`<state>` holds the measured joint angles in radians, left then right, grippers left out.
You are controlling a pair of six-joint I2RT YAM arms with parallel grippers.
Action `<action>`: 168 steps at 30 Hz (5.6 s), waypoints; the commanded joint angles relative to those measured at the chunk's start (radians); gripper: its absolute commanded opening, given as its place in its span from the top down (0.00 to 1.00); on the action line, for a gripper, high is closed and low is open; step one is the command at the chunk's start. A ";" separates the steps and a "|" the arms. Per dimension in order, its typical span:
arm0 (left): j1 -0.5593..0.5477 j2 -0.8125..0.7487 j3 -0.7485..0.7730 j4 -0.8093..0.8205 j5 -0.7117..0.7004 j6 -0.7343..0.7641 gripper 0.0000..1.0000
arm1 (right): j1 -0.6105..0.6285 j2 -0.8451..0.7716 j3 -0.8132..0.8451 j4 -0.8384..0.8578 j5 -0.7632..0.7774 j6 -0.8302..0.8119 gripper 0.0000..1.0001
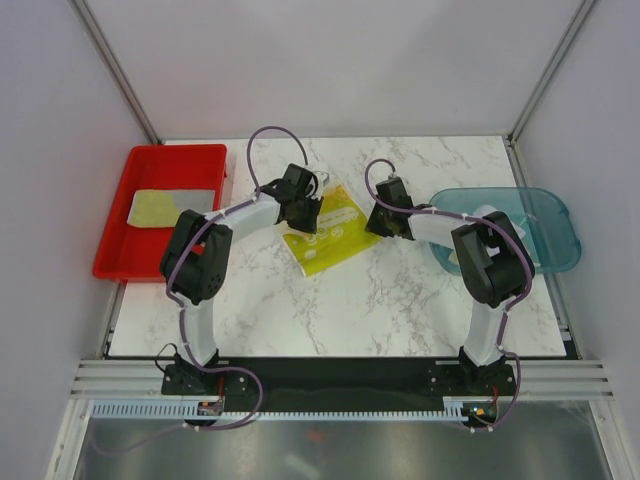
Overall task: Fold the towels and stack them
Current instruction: Fold the towel
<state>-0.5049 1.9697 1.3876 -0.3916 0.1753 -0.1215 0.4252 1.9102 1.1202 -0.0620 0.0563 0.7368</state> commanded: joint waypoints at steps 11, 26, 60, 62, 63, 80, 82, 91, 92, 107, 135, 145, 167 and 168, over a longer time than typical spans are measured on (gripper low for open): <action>0.075 0.087 0.073 0.010 -0.238 0.033 0.96 | -0.009 -0.016 -0.013 0.028 -0.009 -0.013 0.87; 0.195 0.142 0.235 -0.065 -0.221 -0.021 0.93 | -0.011 -0.014 -0.028 0.028 0.013 -0.037 0.89; 0.046 -0.350 -0.343 -0.017 -0.005 -0.417 0.51 | 0.064 -0.307 -0.129 -0.148 0.016 -0.097 0.63; 0.046 -0.348 -0.355 -0.013 -0.014 -0.421 0.51 | 0.040 -0.290 -0.117 -0.165 -0.021 -0.158 0.57; 0.046 -0.350 -0.363 -0.015 -0.020 -0.426 0.51 | 0.029 -0.269 -0.103 -0.180 -0.033 -0.175 0.57; 0.017 -0.370 -0.544 0.076 -0.014 -0.484 0.60 | -0.029 -0.166 -0.154 -0.136 -0.194 -0.264 0.71; 0.017 -0.367 -0.547 0.073 -0.017 -0.486 0.62 | -0.029 -0.174 -0.166 -0.136 -0.190 -0.263 0.79; 0.034 -0.525 -0.578 0.022 -0.060 -0.500 0.48 | -0.006 -0.278 -0.324 -0.058 -0.223 -0.209 0.92; 0.052 -0.534 -0.584 0.025 -0.031 -0.504 0.46 | -0.003 -0.292 -0.348 -0.047 -0.231 -0.194 0.92; 0.078 -0.439 -0.608 0.126 0.032 -0.483 0.51 | 0.030 -0.324 -0.412 0.001 -0.228 -0.136 0.91; 0.080 -0.358 -0.542 0.135 -0.011 -0.449 0.62 | 0.032 -0.327 -0.425 0.016 -0.230 -0.125 0.92; 0.080 -0.402 -0.616 0.051 -0.045 -0.495 0.98 | 0.032 -0.336 -0.456 -0.001 -0.161 -0.113 1.00; 0.100 -0.436 -0.237 -0.202 -0.172 -0.448 0.45 | 0.037 -0.401 -0.194 -0.285 -0.023 -0.155 0.61; 0.100 -0.415 -0.176 -0.173 -0.162 -0.432 0.46 | 0.026 -0.390 -0.171 -0.285 -0.026 -0.158 0.61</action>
<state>-0.4160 1.5398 1.0740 -0.5720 0.0536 -0.6113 0.4660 1.5143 0.8539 -0.2993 -0.0238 0.6136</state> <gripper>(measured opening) 0.543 0.390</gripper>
